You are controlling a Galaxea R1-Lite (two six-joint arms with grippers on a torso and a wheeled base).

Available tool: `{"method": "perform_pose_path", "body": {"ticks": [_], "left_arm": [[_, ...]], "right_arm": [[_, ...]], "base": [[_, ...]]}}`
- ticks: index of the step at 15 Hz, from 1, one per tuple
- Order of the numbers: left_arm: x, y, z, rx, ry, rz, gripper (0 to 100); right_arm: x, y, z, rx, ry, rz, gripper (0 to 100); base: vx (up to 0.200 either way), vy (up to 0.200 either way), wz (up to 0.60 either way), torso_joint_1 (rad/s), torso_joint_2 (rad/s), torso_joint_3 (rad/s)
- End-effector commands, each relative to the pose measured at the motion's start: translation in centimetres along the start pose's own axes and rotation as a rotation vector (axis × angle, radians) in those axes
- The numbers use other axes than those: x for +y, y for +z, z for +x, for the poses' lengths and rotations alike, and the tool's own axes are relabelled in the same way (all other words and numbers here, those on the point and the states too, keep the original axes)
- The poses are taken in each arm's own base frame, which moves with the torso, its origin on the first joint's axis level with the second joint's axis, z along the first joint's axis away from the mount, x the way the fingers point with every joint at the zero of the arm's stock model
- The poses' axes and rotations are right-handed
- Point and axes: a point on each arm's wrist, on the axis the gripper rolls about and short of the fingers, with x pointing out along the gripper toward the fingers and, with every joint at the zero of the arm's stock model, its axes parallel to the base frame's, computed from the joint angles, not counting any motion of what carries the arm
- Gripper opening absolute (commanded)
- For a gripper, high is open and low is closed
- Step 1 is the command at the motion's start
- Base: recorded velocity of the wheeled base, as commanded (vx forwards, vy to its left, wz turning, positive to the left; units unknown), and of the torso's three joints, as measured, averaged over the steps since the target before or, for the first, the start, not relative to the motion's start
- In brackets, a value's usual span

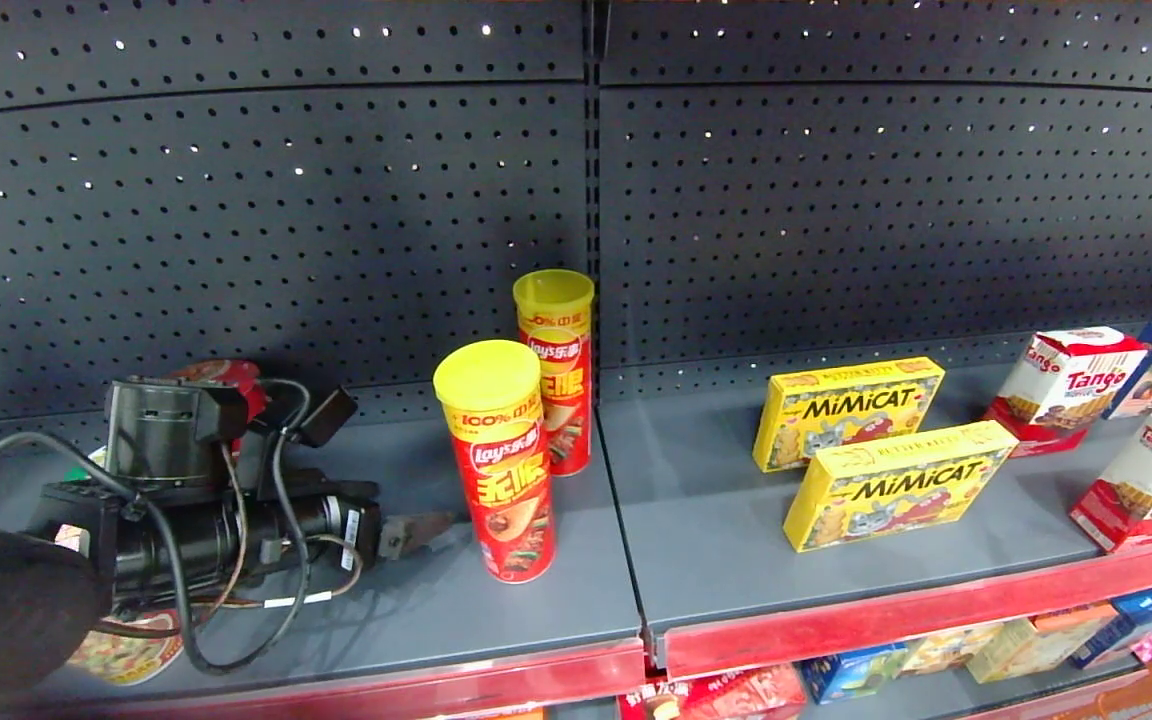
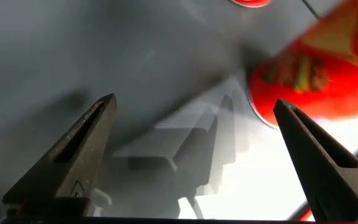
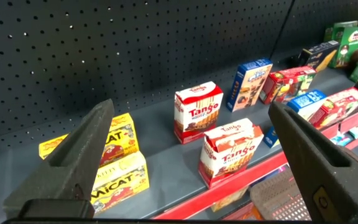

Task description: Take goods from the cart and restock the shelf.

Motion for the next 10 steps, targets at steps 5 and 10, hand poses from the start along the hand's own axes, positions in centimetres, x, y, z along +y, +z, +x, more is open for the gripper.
{"method": "perform_pose_path", "body": {"ticks": [5,10], "left_arm": [[0.2,1.1,2.4,0.001,0.003,0.011,100],[-0.3,1.4,4.2,0.010,-0.024,0.021,100]], "right_arm": [[0.3,0.1,0.2,0.002,0.000,-0.003,100],[0.3,0.2,0.2,-0.001,-0.003,0.001,100]], "base": [[0.000,0.000,0.00,0.000,0.00,0.000],[0.000,0.000,0.00,0.000,0.00,0.000]]}}
